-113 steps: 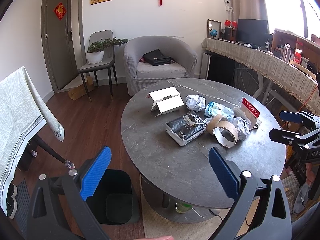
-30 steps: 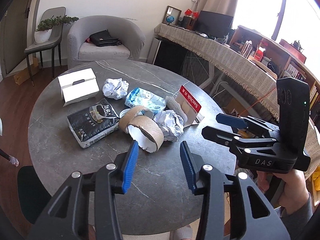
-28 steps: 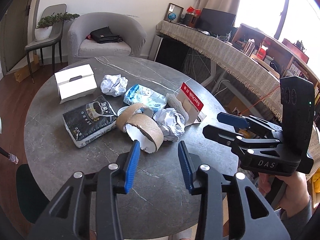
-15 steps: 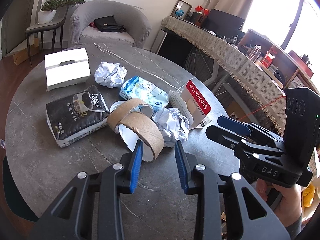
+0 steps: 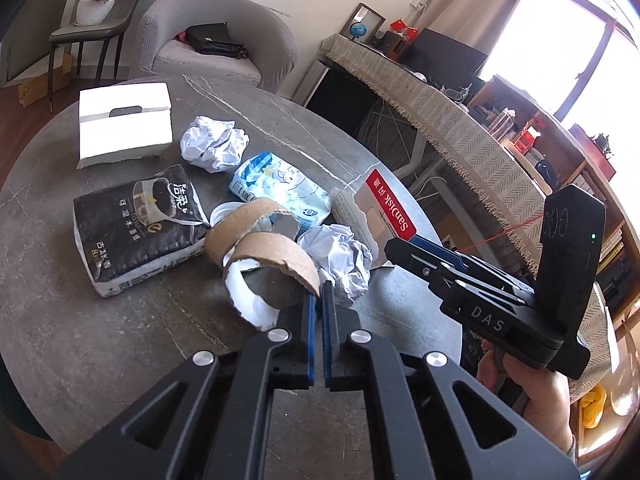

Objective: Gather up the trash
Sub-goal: 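Reach the left tool to the brown tape roll while the right tool reaches the small white box, then close the left tool on the tape roll while the right tool grips the white box, then carry both held items over the green bin and open the left tool, then open the right tool to drop the white box into the bin, then move both open tools back over the table toward the remaining trash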

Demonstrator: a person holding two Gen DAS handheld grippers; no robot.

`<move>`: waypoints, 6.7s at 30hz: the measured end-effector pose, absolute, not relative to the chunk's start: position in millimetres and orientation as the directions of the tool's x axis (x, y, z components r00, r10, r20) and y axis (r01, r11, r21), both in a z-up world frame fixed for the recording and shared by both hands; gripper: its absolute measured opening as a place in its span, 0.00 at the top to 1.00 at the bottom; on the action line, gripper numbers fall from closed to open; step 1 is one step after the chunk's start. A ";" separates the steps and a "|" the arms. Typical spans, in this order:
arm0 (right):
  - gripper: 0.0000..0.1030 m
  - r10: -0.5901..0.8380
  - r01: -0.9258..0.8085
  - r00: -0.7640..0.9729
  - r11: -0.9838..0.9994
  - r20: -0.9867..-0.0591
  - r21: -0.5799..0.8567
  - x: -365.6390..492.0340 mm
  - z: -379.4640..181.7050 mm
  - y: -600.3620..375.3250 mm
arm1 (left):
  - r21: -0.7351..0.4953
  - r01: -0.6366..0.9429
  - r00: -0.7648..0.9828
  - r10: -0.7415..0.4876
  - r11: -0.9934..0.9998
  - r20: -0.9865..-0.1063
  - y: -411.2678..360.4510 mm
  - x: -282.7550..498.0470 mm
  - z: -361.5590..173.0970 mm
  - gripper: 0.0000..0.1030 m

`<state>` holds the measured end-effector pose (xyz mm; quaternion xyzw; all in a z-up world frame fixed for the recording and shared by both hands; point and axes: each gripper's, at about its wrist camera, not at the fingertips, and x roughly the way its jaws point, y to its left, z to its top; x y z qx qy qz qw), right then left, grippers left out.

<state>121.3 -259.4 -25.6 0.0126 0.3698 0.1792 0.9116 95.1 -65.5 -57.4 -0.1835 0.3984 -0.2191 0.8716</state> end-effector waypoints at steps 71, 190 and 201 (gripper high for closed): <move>0.99 0.544 -0.617 0.514 0.772 -0.663 0.154 93.3 24.2 4.2 | -0.326 -0.094 0.632 -0.197 0.941 -0.750 208.5 34.7 -124.5 0.97; 0.47 0.523 -0.698 0.521 0.716 -0.675 0.016 36.5 37.2 -30.6 | -0.314 0.002 0.841 -0.171 0.949 -0.514 166.2 19.0 44.9 0.71; 0.39 0.390 -0.544 0.630 0.839 -0.672 -0.023 58.9 25.5 -128.5 | -0.268 0.111 0.790 -0.248 0.957 -0.561 98.6 44.8 26.4 0.48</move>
